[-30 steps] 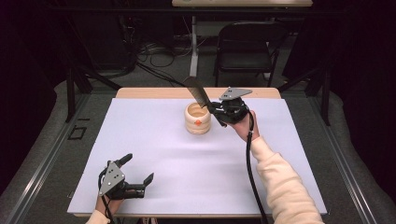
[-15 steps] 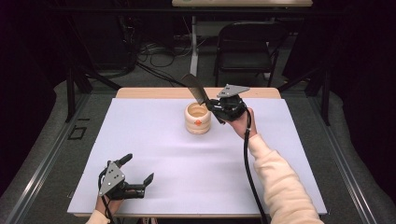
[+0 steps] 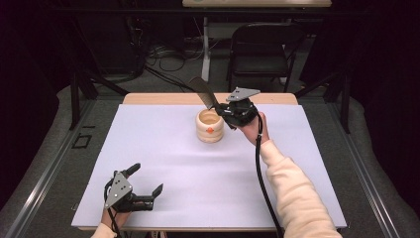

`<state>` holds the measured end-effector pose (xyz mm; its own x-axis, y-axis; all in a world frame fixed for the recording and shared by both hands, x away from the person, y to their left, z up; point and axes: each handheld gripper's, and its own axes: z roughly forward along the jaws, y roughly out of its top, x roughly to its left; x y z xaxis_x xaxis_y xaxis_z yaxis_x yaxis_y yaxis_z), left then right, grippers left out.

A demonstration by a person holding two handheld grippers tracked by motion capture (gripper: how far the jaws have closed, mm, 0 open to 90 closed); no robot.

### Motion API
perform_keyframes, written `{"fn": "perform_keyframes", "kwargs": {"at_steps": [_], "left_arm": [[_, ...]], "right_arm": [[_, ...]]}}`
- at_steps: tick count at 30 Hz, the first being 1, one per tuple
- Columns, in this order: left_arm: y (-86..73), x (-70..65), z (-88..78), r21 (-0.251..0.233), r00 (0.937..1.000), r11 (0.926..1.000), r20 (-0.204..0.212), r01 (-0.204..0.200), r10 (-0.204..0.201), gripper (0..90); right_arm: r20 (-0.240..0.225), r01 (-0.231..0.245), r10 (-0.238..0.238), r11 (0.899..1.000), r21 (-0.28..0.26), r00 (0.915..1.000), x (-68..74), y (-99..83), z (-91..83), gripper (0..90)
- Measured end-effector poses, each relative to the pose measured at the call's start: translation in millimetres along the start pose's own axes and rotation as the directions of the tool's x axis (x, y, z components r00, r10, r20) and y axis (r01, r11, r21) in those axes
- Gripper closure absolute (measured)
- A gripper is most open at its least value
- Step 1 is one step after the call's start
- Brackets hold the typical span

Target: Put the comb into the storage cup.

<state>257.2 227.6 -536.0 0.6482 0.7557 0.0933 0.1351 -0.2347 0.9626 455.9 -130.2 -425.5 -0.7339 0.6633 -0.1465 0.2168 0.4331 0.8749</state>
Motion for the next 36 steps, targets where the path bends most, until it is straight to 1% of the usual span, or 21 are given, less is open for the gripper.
{"fn": "perform_keyframes", "kwargs": {"at_steps": [3, 5, 12, 19, 31, 36], "left_arm": [[0.2, -0.1, -0.5, -0.003, 1.0000, 1.0000, -0.001, -0.004, 0.004, 0.1], [0.2, 0.0, -0.7, -0.006, 1.0000, 1.0000, -0.006, 0.000, 0.000, 0.1], [0.2, 1.1, -1.2, -0.010, 1.0000, 1.0000, -0.005, 0.001, -0.001, 0.1], [0.5, 0.7, -1.4, -0.009, 1.0000, 1.0000, -0.006, -0.001, 0.001, 0.1], [0.6, 1.0, -1.9, -0.015, 1.0000, 0.9999, -0.007, 0.002, -0.003, 0.1], [0.5, 1.2, -1.9, -0.016, 1.0000, 0.9999, -0.007, 0.004, -0.004, 0.1]], "right_arm": [[-0.002, -0.006, 0.006, 1.000, -0.014, 1.0000, -0.8, 1.4, 1.0, 72.7], [0.001, -0.008, 0.008, 1.000, -0.014, 1.0000, -1.1, 2.4, 1.9, 72.7], [0.004, 0.001, -0.001, 1.000, -0.006, 1.0000, -1.1, 6.1, 8.1, 72.7], [-0.004, 0.007, -0.008, 1.000, -0.018, 1.0000, -0.3, 10.9, 12.0, 72.7], [0.001, 0.022, -0.022, 0.999, -0.037, 0.9998, 1.9, 17.8, 15.9, 72.7], [0.004, 0.024, -0.024, 0.999, -0.040, 0.9997, 0.3, 20.8, 16.4, 72.7]]}}
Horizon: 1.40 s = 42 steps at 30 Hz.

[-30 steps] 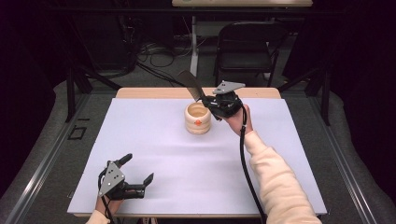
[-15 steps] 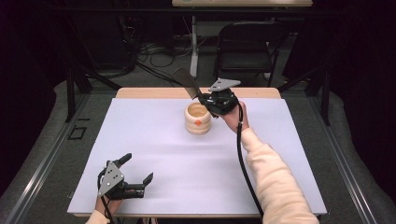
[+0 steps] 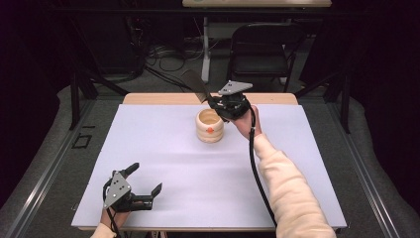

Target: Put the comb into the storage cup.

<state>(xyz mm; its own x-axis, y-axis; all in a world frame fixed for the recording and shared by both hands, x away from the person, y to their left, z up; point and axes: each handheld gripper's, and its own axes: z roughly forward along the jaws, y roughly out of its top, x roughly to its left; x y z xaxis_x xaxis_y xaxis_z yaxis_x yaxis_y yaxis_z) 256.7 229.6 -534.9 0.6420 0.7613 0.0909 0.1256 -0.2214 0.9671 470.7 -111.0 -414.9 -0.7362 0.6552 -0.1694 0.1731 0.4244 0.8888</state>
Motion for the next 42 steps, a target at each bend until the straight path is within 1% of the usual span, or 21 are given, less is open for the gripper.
{"fn": "perform_keyframes", "kwargs": {"at_steps": [9, 17, 21, 25, 29, 31, 38, 42], "left_arm": [[-0.1, -0.2, 0.5, 0.004, 1.0000, 1.0000, 0.001, -0.002, 0.002, 0.1], [-0.2, 0.0, 0.4, 0.004, 1.0000, 1.0000, 0.001, -0.004, 0.004, 0.1], [-0.4, 0.8, 0.1, 0.000, 1.0000, 1.0000, -0.002, 0.006, -0.006, 0.1], [-0.2, 0.0, 0.4, 0.003, 1.0000, 1.0000, 0.002, -0.001, 0.001, 0.1], [-0.4, 0.2, 0.3, 0.003, 1.0000, 1.0000, 0.001, 0.000, 0.000, 0.1], [-0.5, 0.4, 0.2, 0.003, 1.0000, 1.0000, 0.001, -0.001, 0.001, 0.1], [-0.5, 0.7, 0.3, 0.002, 1.0000, 1.0000, 0.002, -0.001, 0.001, 0.1], [-0.6, 0.5, 0.4, 0.003, 1.0000, 1.0000, 0.001, 0.001, -0.001, 0.1]], "right_arm": [[0.000, -0.013, 0.013, 1.000, -0.024, 0.9999, -2.4, 4.3, 2.3, 72.7], [-0.004, -0.010, 0.010, 0.999, -0.034, 0.9999, -2.6, 5.9, 8.9, 72.7], [-0.002, -0.012, 0.012, 0.999, -0.041, 0.9999, -2.7, 6.4, 11.1, 72.7], [0.001, -0.010, 0.010, 0.999, -0.044, 0.9999, -2.8, 7.7, 12.9, 72.7], [0.004, -0.010, 0.010, 0.999, -0.053, 0.9999, -2.5, 9.1, 14.0, 72.7], [0.003, -0.015, 0.015, 0.998, -0.064, 0.9999, -2.2, 9.1, 15.3, 72.7], [0.000, -0.015, 0.015, 0.997, -0.074, 0.9999, -1.6, 8.8, 18.7, 72.7], [-0.003, -0.026, 0.026, 0.996, -0.082, 0.9997, -2.2, 7.1, 21.1, 72.7]]}}
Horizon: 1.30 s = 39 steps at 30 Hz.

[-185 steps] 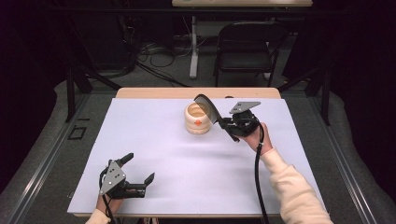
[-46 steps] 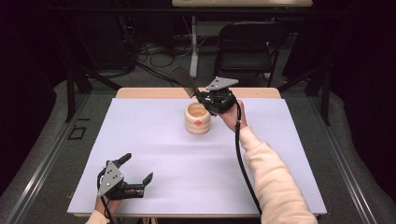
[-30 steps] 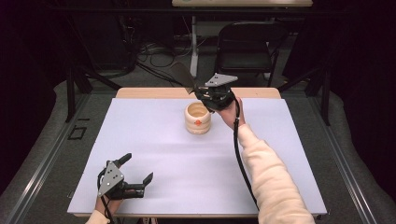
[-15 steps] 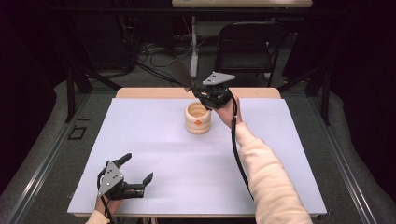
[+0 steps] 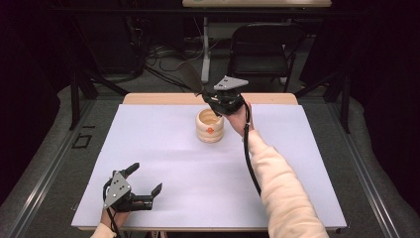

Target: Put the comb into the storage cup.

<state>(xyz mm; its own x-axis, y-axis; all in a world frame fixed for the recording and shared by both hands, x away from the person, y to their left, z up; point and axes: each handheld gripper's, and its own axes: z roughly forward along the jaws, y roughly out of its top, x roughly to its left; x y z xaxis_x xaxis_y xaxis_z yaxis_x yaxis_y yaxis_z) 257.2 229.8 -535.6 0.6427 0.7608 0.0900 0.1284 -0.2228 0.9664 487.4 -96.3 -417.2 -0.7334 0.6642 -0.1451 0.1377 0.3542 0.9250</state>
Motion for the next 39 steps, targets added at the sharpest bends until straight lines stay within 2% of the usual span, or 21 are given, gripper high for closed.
{"fn": "perform_keyframes", "kwargs": {"at_steps": [12, 19, 33, 39], "left_arm": [[-0.3, 0.1, 0.2, 0.002, 1.0000, 1.0000, 0.004, 0.002, -0.002, 0.1], [-0.7, 0.1, 0.6, 0.007, 1.0000, 1.0000, 0.004, 0.005, -0.006, 0.2], [-0.8, 0.2, 0.6, 0.010, 1.0000, 0.9999, 0.000, 0.005, -0.005, 0.2], [-0.4, -0.7, 1.1, 0.008, 1.0000, 1.0000, 0.004, 0.000, 0.000, 0.2]], "right_arm": [[0.003, -0.007, 0.007, 1.000, -0.017, 1.0000, -0.3, -1.5, 6.4, 72.7], [-0.016, -0.014, 0.013, 1.000, -0.013, 0.9998, -0.4, -3.9, 10.8, 72.7], [-0.033, -0.032, 0.031, 0.999, -0.037, 0.9990, 0.7, -9.4, 17.8, 72.7], [-0.019, -0.038, 0.037, 0.998, -0.052, 0.9991, 0.9, -13.7, 21.5, 72.7]]}}
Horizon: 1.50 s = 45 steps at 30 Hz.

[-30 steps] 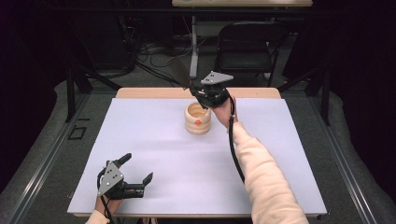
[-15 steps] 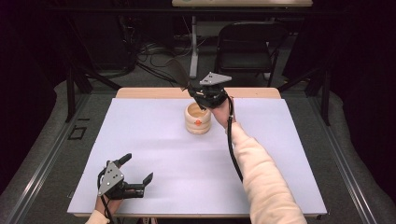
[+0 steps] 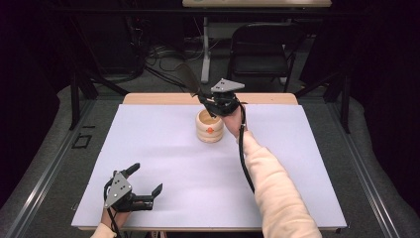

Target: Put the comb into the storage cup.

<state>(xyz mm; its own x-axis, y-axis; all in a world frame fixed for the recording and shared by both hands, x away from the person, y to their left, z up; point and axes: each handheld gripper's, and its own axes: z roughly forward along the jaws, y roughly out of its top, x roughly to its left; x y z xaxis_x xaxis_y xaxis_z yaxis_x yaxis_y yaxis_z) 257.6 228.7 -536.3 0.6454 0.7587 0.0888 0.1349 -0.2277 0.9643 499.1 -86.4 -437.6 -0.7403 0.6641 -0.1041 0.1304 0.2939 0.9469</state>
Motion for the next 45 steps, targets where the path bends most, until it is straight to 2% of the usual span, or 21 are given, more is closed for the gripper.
{"fn": "perform_keyframes", "kwargs": {"at_steps": [24, 45], "left_arm": [[0.0, 0.3, -0.6, -0.003, 1.0000, 1.0000, -0.001, 0.003, -0.003, 0.2], [0.2, 0.1, -0.9, -0.002, 1.0000, 1.0000, -0.001, -0.003, 0.003, 0.2]], "right_arm": [[-0.003, -0.022, 0.022, 1.000, 0.012, 0.9998, -2.1, -16.5, 8.2, 72.7], [-0.013, -0.013, 0.013, 1.000, 0.016, 0.9998, -2.8, -26.3, 9.3, 72.7]]}}
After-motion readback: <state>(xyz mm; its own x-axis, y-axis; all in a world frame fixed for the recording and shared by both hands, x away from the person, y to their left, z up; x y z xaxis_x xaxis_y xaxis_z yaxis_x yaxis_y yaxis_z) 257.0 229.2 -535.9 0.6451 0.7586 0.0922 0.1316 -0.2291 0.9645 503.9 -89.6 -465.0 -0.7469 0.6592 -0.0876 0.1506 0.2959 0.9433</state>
